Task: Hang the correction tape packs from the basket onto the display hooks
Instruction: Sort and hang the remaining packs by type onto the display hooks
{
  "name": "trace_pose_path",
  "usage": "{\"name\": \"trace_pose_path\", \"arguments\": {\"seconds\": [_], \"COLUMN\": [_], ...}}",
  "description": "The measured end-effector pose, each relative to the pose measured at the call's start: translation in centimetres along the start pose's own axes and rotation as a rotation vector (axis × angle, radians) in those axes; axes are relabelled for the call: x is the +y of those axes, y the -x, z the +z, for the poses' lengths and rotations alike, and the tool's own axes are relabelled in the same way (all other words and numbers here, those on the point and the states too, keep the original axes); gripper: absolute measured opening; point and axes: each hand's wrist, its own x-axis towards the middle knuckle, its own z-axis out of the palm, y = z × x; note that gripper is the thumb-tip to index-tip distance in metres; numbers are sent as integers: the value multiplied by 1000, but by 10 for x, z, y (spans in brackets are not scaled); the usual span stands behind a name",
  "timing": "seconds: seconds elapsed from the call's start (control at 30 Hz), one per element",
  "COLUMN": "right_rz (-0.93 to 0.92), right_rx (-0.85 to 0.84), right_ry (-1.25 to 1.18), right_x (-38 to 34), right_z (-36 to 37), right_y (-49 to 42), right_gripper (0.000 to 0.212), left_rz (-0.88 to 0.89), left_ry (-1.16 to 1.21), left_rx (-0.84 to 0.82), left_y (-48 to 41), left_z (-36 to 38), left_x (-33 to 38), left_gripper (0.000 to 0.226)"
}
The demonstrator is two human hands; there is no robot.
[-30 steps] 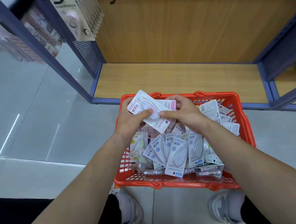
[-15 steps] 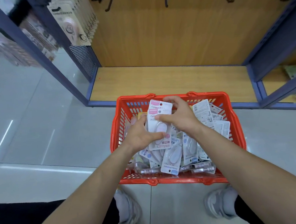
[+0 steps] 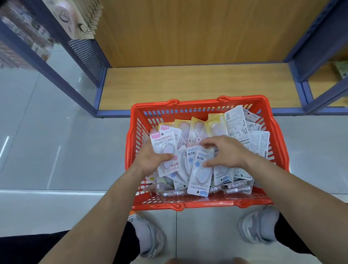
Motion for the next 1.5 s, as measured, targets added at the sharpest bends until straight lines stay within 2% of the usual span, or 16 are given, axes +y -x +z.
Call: {"name": "trace_pose_path", "arguments": {"seconds": [0.1,0.17,0.3,0.47,0.63,0.77,0.97,1.2,1.37,1.5], "right_rz": [-37,-34,-49,-64,-33,1,27,25,23,55], "right_rx": [9,29,42,23,101,218,280,275,223,201], "right_ry": [240,299,304,182,-186,-415,-604,-676,-716,-654], "right_x": [-3,-2,-6,-15,-17,-16,-15,-14,-10,-9], "right_z": [12,17,20,20,9,3,-7,-10,-21,-26], "right_y": [-1,-3,-11,-18,-20,-22,-26,-31,-31,-34], "right_gripper": [102,106,101,90,77,73,69,60,68,79], "left_rz": [-51,-69,-100,-123,-107,-83,-86,-51,-24,3], "left_ry": [-6,-13,53,134,382,492,482,546,553,550], "left_rx": [10,2,-8,10,81,126,210,146,170,172], "left_y": [-3,-4,-4,-6,-10,-11,-16,-16,-19,-24], "left_z": [-1,0,11,23,11,0,-5,1,1,-2], "left_x": [-12,-20,-27,-24,-14,-2,-1,9,13,15], "left_gripper": [57,62,39,42,58,31,31,42,37,40]}}
